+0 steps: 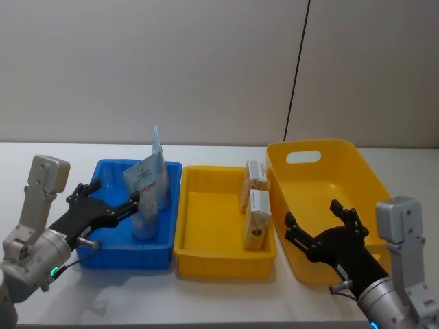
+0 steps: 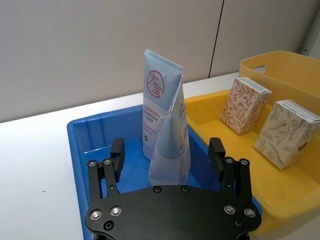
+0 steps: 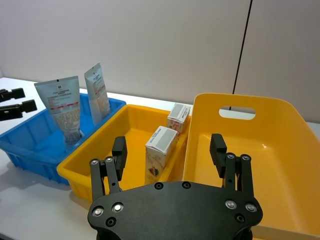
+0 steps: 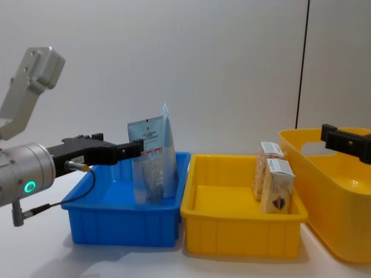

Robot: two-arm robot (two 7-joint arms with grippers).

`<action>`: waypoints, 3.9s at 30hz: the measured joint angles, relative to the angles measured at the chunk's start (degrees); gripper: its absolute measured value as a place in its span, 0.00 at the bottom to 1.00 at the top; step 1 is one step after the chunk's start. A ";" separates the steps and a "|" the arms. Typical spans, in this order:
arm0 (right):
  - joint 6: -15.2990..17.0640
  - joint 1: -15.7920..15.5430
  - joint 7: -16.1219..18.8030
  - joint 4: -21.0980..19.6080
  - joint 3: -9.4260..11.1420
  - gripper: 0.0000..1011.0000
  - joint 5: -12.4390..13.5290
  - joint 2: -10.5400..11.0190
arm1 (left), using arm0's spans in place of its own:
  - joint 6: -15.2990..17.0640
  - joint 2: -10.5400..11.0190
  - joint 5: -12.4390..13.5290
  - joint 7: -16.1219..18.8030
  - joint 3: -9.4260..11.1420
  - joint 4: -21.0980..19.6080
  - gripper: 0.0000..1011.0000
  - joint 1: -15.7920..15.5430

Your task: Bimanual collaborative sorting of washing and personal care products

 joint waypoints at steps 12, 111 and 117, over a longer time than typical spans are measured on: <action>0.00 0.00 0.00 0.00 0.00 0.99 0.00 0.00 | -3.45 -3.23 -1.32 -5.35 -0.13 12.03 0.99 -5.86; 0.00 0.00 0.00 0.00 0.00 0.99 0.00 0.00 | -3.12 -4.99 -1.79 -10.69 2.96 17.53 0.26 -15.10; 0.00 0.00 0.00 0.00 0.00 0.99 0.00 0.00 | -0.62 -3.67 -0.86 -9.23 3.17 11.59 0.26 -13.21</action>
